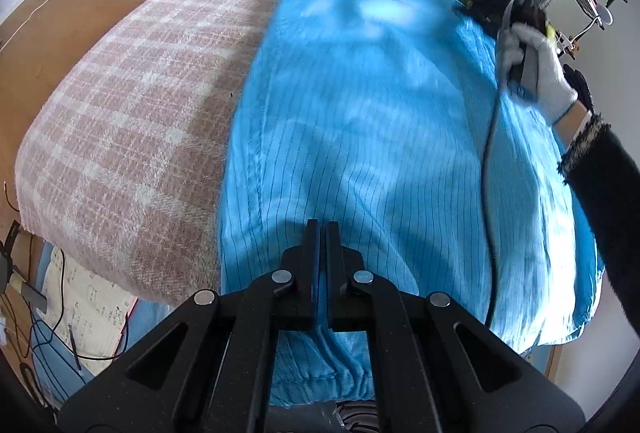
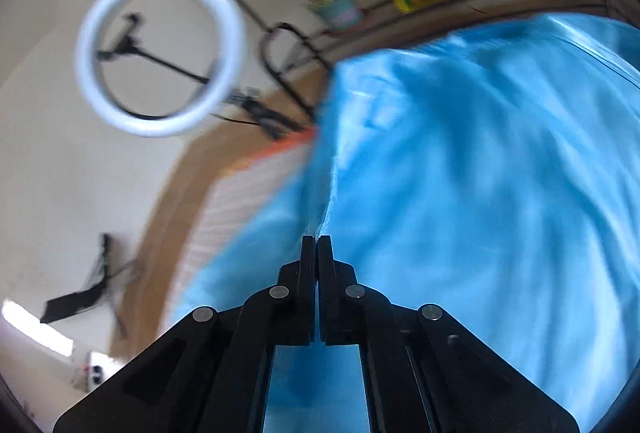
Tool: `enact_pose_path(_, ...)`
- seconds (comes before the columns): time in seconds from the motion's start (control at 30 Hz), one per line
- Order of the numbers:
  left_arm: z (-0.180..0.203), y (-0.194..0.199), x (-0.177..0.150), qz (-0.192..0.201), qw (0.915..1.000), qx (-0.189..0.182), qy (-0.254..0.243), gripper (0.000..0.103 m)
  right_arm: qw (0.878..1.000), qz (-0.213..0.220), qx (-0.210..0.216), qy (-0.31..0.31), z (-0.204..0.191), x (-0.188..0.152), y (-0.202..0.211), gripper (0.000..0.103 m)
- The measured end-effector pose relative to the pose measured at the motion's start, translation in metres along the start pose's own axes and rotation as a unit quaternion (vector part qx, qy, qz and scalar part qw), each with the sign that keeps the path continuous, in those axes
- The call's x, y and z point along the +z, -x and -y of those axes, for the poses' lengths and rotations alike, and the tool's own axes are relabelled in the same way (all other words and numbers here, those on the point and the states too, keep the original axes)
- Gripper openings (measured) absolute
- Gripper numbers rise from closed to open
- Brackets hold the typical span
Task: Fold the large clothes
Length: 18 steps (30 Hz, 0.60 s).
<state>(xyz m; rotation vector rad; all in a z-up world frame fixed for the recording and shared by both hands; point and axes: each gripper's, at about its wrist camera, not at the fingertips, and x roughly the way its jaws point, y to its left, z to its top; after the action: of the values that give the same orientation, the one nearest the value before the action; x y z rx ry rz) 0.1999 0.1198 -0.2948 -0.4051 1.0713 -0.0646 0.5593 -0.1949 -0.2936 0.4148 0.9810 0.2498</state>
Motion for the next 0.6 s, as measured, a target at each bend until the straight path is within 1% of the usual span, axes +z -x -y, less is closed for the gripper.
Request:
enact_pose_path(0.07,0.0,0.001,-0.001,0.0,1.0,0.001,-0.004,0.0,1.0,-0.017,-0.023,-0.003,0.01,-0.002,-0.007,0.0)
enact_pose_path(0.1,0.001,0.001,-0.001,-0.001,1.0,0.002,-0.006,0.0,1.0,-0.019,-0.016,-0.002,0.01,-0.002,-0.006,0.001)
enact_pose_path(0.13,0.0,0.001,-0.002,-0.001,1.0,0.003,-0.006,0.0,1.0,-0.028,-0.01,0.005,0.007,0.0,-0.007,0.004)
enact_pose_path(0.17,0.0,0.001,-0.002,-0.001,1.0,0.002,-0.005,0.0,0.999,-0.038,-0.009,0.015,0.004,0.003,-0.007,0.005)
enact_pose_path(0.2,-0.001,0.001,-0.002,-0.002,1.0,0.001,-0.004,0.0,0.999,-0.038,-0.016,0.027,-0.001,0.007,-0.007,0.007)
enact_pose_path(0.23,-0.002,0.001,-0.002,-0.002,1.0,0.0,-0.003,0.0,0.999,-0.028,-0.021,0.038,-0.006,0.013,-0.005,0.012)
enact_pose_path(0.27,-0.001,0.002,-0.003,-0.002,1.0,0.0,-0.002,0.0,0.999,-0.014,-0.017,0.042,-0.007,0.019,-0.003,0.025)
enact_pose_path(0.3,-0.001,0.002,-0.003,-0.001,1.0,0.0,-0.003,0.0,0.999,-0.001,-0.006,0.036,-0.007,0.028,-0.001,0.034)
enact_pose_path(0.33,-0.001,0.002,-0.004,-0.001,1.0,0.0,-0.005,0.0,0.999,0.011,0.009,0.029,-0.007,0.036,0.0,0.05)
enact_pose_path(0.37,0.001,0.002,-0.005,0.0,1.0,0.002,-0.009,0.0,0.999,0.019,0.021,0.023,-0.008,0.044,-0.002,0.055)
enact_pose_path(0.4,0.002,0.002,-0.006,0.001,0.9999,0.004,-0.012,0.0,0.999,0.025,0.026,0.02,-0.009,0.055,-0.006,0.055)
enact_pose_path(0.47,0.005,0.002,-0.007,0.004,0.9998,0.01,-0.017,0.0,0.999,0.03,0.019,0.024,-0.017,0.073,-0.017,0.055)
enact_pose_path(0.53,0.007,0.001,-0.005,0.006,0.9997,0.015,-0.019,0.0,0.999,0.016,0.004,0.032,-0.025,0.092,-0.033,0.055)
enact_pose_path(0.6,0.008,0.0,-0.004,0.007,0.9997,0.016,-0.019,0.0,0.998,0.002,-0.022,0.052,-0.036,0.106,-0.05,0.055)
